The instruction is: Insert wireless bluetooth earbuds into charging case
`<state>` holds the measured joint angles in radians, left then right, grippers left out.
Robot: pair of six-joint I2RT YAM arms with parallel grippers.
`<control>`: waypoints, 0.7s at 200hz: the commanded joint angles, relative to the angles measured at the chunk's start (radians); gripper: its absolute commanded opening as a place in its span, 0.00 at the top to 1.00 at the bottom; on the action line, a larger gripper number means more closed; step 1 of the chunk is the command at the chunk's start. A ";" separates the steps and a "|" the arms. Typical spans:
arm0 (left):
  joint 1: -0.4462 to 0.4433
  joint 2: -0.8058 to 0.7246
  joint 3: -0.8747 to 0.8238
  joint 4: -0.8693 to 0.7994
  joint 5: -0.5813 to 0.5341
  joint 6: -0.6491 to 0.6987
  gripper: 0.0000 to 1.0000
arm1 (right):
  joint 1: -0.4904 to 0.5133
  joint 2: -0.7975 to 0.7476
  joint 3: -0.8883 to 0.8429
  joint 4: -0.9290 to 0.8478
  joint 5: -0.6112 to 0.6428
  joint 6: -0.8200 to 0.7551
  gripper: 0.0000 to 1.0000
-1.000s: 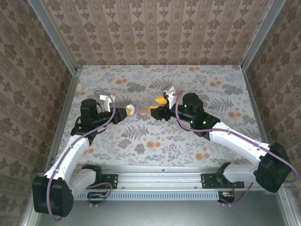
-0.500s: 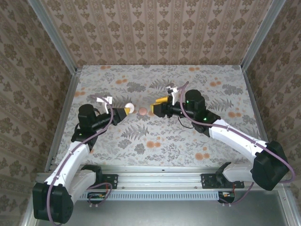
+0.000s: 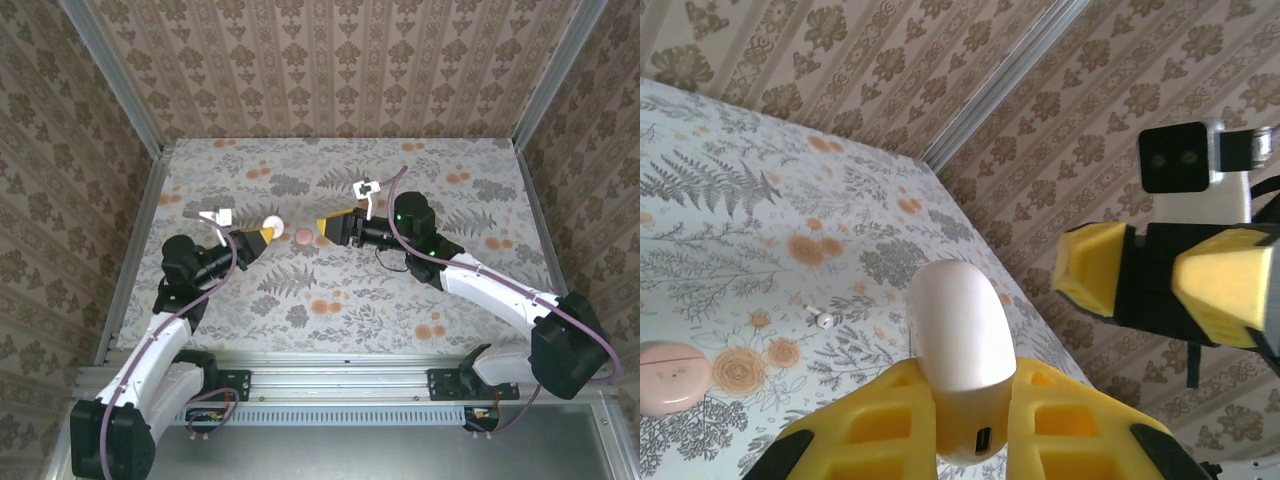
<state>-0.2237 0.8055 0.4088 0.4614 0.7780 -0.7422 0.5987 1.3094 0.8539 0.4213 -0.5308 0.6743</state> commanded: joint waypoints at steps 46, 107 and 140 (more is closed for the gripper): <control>-0.008 -0.034 -0.074 0.211 -0.033 -0.092 0.89 | 0.004 0.076 0.038 0.181 -0.067 0.220 0.43; -0.076 0.000 -0.030 0.232 -0.033 -0.082 0.89 | 0.027 0.257 0.120 0.347 -0.177 0.280 0.39; -0.107 -0.014 -0.016 0.241 -0.028 -0.076 0.89 | 0.023 0.323 0.162 0.443 -0.286 0.257 0.40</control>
<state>-0.3126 0.8078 0.3489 0.6445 0.7441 -0.8276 0.6224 1.6032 0.9676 0.7212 -0.6964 0.9249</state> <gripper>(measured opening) 0.153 0.599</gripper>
